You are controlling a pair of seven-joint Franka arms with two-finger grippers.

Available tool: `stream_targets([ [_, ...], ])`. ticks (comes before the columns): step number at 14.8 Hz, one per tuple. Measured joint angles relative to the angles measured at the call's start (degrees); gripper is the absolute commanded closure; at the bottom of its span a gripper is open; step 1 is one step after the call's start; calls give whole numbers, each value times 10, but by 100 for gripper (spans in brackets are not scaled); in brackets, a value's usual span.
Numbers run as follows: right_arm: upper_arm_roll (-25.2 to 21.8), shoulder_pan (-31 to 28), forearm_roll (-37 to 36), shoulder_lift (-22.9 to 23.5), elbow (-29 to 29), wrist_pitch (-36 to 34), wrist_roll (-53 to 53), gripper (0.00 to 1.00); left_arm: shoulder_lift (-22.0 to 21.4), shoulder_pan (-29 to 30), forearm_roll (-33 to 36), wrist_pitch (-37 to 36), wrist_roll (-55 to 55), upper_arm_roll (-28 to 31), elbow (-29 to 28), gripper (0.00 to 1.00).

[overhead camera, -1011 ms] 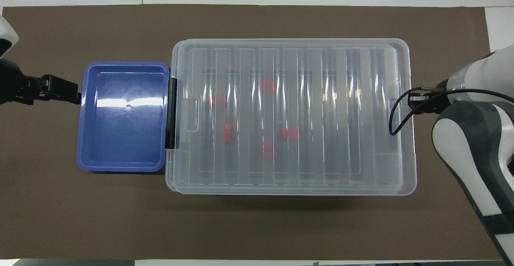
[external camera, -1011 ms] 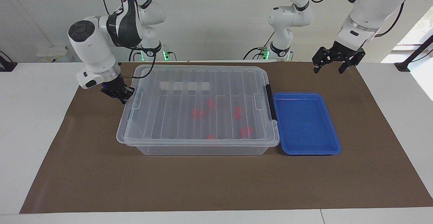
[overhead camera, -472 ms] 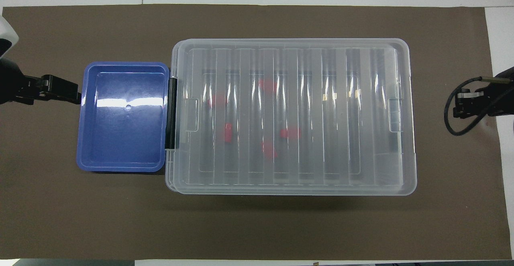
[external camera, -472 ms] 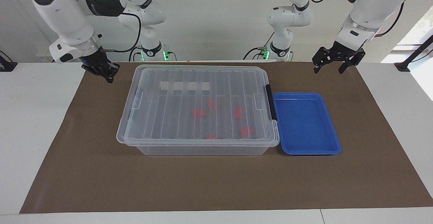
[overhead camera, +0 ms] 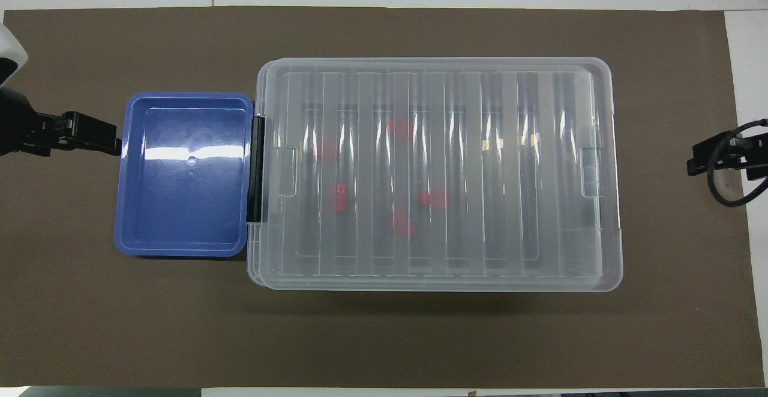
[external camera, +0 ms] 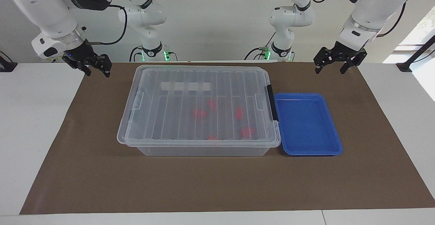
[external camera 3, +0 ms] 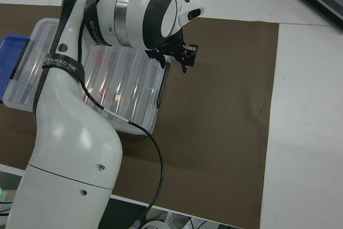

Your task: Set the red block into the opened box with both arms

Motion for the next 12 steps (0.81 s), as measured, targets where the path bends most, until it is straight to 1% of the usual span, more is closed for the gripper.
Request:
stream_targets([
  [12, 0, 3, 0, 2, 7, 4, 0, 0, 0, 0, 0, 0, 0, 0, 0, 0],
])
